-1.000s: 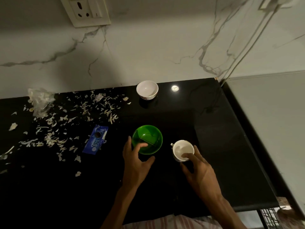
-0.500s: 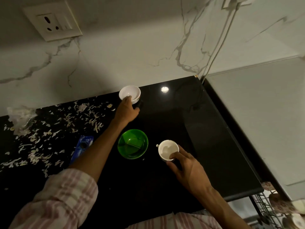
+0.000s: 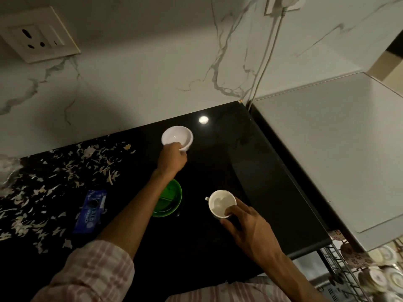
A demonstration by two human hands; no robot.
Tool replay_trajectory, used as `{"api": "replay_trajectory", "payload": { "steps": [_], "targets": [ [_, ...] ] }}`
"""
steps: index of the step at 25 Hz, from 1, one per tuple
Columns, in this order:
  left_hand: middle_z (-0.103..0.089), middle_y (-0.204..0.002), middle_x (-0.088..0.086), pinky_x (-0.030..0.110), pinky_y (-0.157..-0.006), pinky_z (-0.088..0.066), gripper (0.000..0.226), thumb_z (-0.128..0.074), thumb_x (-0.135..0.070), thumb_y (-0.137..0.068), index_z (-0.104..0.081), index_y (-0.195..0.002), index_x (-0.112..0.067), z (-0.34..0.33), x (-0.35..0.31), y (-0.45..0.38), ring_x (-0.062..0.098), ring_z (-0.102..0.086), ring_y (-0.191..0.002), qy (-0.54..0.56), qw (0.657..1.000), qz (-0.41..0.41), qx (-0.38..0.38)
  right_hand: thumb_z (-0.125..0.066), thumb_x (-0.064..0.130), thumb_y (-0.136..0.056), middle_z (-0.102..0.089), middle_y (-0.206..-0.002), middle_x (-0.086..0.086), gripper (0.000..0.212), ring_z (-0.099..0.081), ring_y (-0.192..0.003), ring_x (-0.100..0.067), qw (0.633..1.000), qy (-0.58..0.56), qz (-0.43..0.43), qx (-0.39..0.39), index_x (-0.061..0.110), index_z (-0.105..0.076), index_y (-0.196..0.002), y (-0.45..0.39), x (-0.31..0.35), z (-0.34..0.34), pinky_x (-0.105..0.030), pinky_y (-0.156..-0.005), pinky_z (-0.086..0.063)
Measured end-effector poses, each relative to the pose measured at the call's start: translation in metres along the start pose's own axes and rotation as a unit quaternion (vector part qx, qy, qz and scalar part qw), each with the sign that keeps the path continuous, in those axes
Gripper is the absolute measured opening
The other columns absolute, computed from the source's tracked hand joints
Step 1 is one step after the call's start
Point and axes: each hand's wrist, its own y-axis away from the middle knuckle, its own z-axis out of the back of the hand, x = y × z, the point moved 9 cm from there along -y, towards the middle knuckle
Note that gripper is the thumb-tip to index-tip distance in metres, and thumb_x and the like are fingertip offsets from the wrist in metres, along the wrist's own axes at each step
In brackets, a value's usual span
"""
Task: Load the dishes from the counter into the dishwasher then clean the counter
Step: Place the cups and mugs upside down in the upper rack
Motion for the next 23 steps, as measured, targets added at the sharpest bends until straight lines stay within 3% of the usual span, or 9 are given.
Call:
{"api": "replay_trajectory", "payload": {
  "steps": [3,6,8,12,15,18,20,23],
  "targets": [
    [-0.071,-0.098,0.018,0.042,-0.083,-0.054,0.016,-0.059,-0.015,-0.088,-0.071,-0.091,-0.006,-0.021,-0.026,0.031,0.037,-0.066,-0.096,0.022,0.999,-0.025,0.004,-0.062,0.047,-0.089,-0.051,-0.137,0.013,0.029,-0.058,-0.102,-0.008,1.0,-0.004,-0.001,0.005,0.023,-0.059,-0.106,0.0,-0.002,0.002,-0.018,-0.067,-0.049],
    [-0.071,-0.101,0.015,0.042,-0.085,-0.055,0.015,-0.062,-0.017,-0.088,-0.072,-0.092,-0.007,-0.044,-0.046,0.062,0.032,-0.067,-0.098,0.038,0.998,-0.05,0.025,-0.065,0.048,-0.086,-0.05,-0.14,0.01,0.031,-0.057,-0.108,-0.011,1.0,0.002,-0.023,0.016,0.022,-0.058,-0.103,0.0,-0.009,0.003,-0.023,-0.074,-0.053],
    [-0.072,-0.102,0.011,0.041,-0.085,-0.056,0.013,-0.064,-0.018,-0.088,-0.071,-0.093,-0.008,-0.053,-0.052,0.078,0.028,-0.068,-0.098,0.045,0.996,-0.056,0.044,-0.067,0.049,-0.085,-0.049,-0.143,0.01,0.031,-0.058,-0.108,-0.012,0.999,0.001,-0.03,0.023,0.024,-0.057,-0.099,0.001,-0.013,0.004,-0.018,-0.073,-0.049],
    [-0.071,-0.101,-0.002,0.031,-0.077,-0.057,0.02,-0.067,-0.021,-0.088,-0.069,-0.108,-0.016,-0.039,-0.064,0.11,0.012,-0.068,-0.084,0.106,0.993,-0.025,0.033,-0.07,0.049,-0.082,-0.048,-0.141,0.017,0.029,-0.063,-0.089,-0.007,0.999,-0.023,-0.035,0.028,0.026,-0.057,-0.094,0.005,-0.024,0.011,-0.009,-0.061,-0.041],
    [-0.069,-0.084,-0.008,0.02,-0.065,-0.052,0.021,-0.067,-0.024,-0.089,-0.068,-0.11,-0.025,-0.02,-0.067,0.152,0.002,-0.064,-0.072,0.198,0.98,0.009,-0.007,-0.074,0.048,-0.078,-0.056,-0.116,0.023,0.028,-0.06,-0.075,0.0,0.996,-0.073,-0.059,0.005,0.027,-0.058,-0.088,0.01,-0.039,0.025,-0.011,-0.059,-0.046],
    [-0.068,-0.104,-0.014,0.015,-0.074,-0.052,0.031,-0.068,-0.021,-0.089,-0.065,-0.119,-0.031,-0.031,-0.06,0.201,-0.006,-0.062,-0.092,0.29,0.955,0.062,0.024,-0.075,0.049,-0.075,-0.064,-0.093,0.017,0.028,-0.063,-0.078,0.004,0.985,-0.143,-0.099,-0.005,0.027,-0.061,-0.086,0.019,-0.058,0.03,-0.013,-0.064,-0.051],
    [-0.059,-0.122,-0.024,0.013,-0.084,-0.05,0.046,-0.071,-0.024,-0.087,-0.056,-0.129,-0.037,-0.054,-0.055,0.227,-0.01,-0.056,-0.108,0.305,0.946,0.082,0.078,-0.073,0.053,-0.075,-0.067,-0.086,0.011,0.031,-0.065,-0.078,0.002,0.975,-0.185,-0.123,0.009,0.027,-0.063,-0.09,0.027,-0.066,0.03,-0.015,-0.063,-0.052],
    [-0.053,-0.132,-0.027,0.017,-0.092,-0.05,0.065,-0.077,-0.038,-0.08,-0.044,-0.136,-0.047,-0.08,-0.06,0.249,-0.008,-0.052,-0.119,0.331,0.927,0.076,0.16,-0.067,0.06,-0.072,-0.07,-0.084,0.009,0.04,-0.066,-0.074,-0.001,0.958,-0.24,-0.152,0.044,0.027,-0.066,-0.096,0.042,-0.062,0.028,-0.018,-0.06,-0.051]
  ]
}}
